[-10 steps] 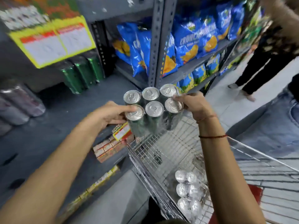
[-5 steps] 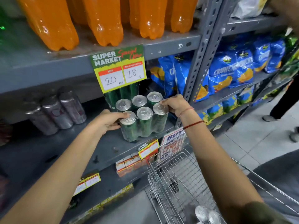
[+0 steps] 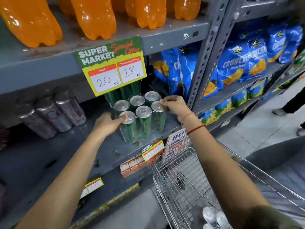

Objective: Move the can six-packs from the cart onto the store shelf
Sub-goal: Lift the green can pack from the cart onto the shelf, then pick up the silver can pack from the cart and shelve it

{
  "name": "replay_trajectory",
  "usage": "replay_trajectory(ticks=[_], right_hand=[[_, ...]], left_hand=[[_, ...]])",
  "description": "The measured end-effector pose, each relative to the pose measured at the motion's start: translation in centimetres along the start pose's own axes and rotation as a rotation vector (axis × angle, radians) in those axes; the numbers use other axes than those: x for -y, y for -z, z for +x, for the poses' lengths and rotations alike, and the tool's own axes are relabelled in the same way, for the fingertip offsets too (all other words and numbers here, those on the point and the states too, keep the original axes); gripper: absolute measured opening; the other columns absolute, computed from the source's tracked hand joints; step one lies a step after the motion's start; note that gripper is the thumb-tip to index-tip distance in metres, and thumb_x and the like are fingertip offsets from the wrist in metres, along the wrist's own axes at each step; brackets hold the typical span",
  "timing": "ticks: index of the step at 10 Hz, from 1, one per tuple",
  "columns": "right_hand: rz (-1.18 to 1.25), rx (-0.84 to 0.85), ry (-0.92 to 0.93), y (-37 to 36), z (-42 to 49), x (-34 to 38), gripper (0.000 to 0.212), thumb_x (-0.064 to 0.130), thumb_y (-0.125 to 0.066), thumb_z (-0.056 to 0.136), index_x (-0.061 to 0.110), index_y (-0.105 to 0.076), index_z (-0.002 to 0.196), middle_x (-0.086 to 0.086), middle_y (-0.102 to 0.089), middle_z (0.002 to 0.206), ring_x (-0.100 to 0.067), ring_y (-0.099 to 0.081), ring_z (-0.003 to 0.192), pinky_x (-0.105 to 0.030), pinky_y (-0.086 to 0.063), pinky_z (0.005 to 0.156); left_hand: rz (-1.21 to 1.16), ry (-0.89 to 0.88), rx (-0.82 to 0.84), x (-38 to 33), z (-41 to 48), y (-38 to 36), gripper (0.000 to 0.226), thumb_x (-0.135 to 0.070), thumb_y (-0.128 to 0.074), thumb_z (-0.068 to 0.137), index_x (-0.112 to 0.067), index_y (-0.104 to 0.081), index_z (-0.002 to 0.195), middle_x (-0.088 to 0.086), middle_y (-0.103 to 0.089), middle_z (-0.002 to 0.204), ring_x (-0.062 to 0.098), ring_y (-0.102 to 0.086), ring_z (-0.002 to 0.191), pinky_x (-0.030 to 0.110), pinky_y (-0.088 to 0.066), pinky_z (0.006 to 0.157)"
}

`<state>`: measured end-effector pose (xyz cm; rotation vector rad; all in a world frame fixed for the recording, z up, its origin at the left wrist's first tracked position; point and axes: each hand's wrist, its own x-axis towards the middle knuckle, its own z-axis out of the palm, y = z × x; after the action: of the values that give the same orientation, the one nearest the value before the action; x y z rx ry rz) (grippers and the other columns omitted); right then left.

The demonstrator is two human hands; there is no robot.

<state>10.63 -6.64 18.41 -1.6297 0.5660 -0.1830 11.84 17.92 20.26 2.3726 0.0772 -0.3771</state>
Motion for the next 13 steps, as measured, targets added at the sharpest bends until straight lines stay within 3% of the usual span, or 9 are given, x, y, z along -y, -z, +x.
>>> replay_trajectory(ticks=[1, 2, 4, 7, 8, 9, 11, 12, 13], right_hand=[[-0.001, -0.088, 0.064, 1.7, -2.5, -1.7, 0.027, 0.024, -0.07, 0.08, 0.011, -0.062, 0.102, -0.006, -0.063, 0.096, -0.018, -0.057, 0.088, -0.031, -0.047, 0.079], [0.06, -0.151, 0.032, 4.0, -5.5, -5.3, 0.019, 0.022, -0.069, 0.081, 0.014, -0.061, 0.096, -0.003, -0.061, 0.087, -0.017, -0.057, 0.083, -0.031, -0.046, 0.076], [0.001, -0.346, -0.165, 10.2, -11.9, -15.8, 0.006, 0.02, -0.067, 0.081, 0.015, -0.063, 0.081, -0.004, -0.06, 0.075, -0.012, -0.054, 0.067, -0.028, -0.043, 0.064], [-0.094, -0.659, -0.786, 15.2, -24.8, -32.5, 0.022, 0.014, -0.059, 0.082, 0.012, -0.052, 0.061, -0.008, -0.05, 0.059, -0.025, -0.05, 0.066, -0.032, -0.038, 0.066], [0.04, -0.798, -0.992, 14.2, -28.6, -36.0, 0.033, 0.029, -0.055, 0.082, 0.0, -0.057, 0.096, -0.025, -0.063, 0.092, -0.035, -0.059, 0.089, -0.044, -0.05, 0.085], [0.168, -0.731, -1.149, 13.4, -30.3, -37.5, 0.045, 0.031, -0.039, 0.094, -0.001, -0.056, 0.12, -0.028, -0.057, 0.123, -0.04, -0.056, 0.114, -0.04, -0.047, 0.092], [0.745, -0.838, -1.28, 12.6, -29.7, -46.6, 0.067, 0.057, -0.038, 0.077, 0.012, -0.057, 0.122, -0.006, -0.059, 0.111, -0.025, -0.058, 0.092, -0.029, -0.052, 0.069], [0.8, -0.793, -1.202, 12.3, -29.3, -42.3, 0.039, 0.049, -0.028, 0.092, 0.02, -0.044, 0.113, -0.009, -0.053, 0.101, -0.018, -0.051, 0.072, -0.021, -0.05, 0.051], [0.82, -0.812, -1.234, 12.4, -28.8, -40.8, 0.036, 0.044, -0.026, 0.096, 0.017, -0.048, 0.105, -0.014, -0.059, 0.111, -0.014, -0.05, 0.069, -0.025, -0.043, 0.058]], left_hand=[[0.109, -0.32, -0.407, -0.8, -2.9, -1.9, 0.071, -0.045, -0.057, 0.078, -0.004, -0.039, 0.133, 0.022, -0.042, 0.137, 0.039, -0.034, 0.131, 0.048, -0.034, 0.102], [0.051, -0.671, -0.5, -2.0, -6.1, -5.8, 0.056, -0.036, -0.054, 0.08, -0.004, -0.048, 0.125, 0.02, -0.044, 0.135, 0.036, -0.036, 0.131, 0.041, -0.03, 0.104], [0.133, -0.861, -0.07, -1.7, -10.1, -16.5, 0.051, -0.03, -0.051, 0.08, -0.004, -0.05, 0.124, 0.018, -0.047, 0.134, 0.033, -0.036, 0.132, 0.042, -0.027, 0.113], [0.595, -0.86, 0.788, 1.1, -11.9, -30.1, 0.045, -0.024, -0.055, 0.087, -0.007, -0.049, 0.128, 0.013, -0.044, 0.138, 0.028, -0.041, 0.128, 0.039, -0.035, 0.107], [0.708, -0.817, 0.924, 1.5, -12.3, -33.4, 0.042, -0.022, -0.056, 0.086, -0.004, -0.051, 0.124, 0.015, -0.049, 0.132, 0.029, -0.048, 0.122, 0.037, -0.041, 0.1], [0.789, -0.762, 0.973, 1.9, -12.6, -36.3, 0.043, -0.022, -0.057, 0.086, -0.001, -0.051, 0.123, 0.018, -0.05, 0.13, 0.031, -0.046, 0.121, 0.036, -0.04, 0.097], [0.845, -0.66, 0.996, 3.5, -13.1, -40.9, 0.061, -0.036, -0.055, 0.086, -0.001, -0.042, 0.134, 0.019, -0.043, 0.14, 0.035, -0.04, 0.129, 0.04, -0.037, 0.104], [0.819, -0.569, 1.039, 4.5, -13.3, -42.5, 0.069, -0.041, -0.058, 0.082, -0.006, -0.037, 0.138, 0.018, -0.041, 0.143, 0.036, -0.04, 0.129, 0.045, -0.038, 0.105], [0.829, -0.508, 1.099, 4.8, -13.9, -43.5, 0.072, -0.039, -0.063, 0.08, -0.008, -0.036, 0.139, 0.018, -0.043, 0.141, 0.035, -0.045, 0.125, 0.043, -0.041, 0.102]])
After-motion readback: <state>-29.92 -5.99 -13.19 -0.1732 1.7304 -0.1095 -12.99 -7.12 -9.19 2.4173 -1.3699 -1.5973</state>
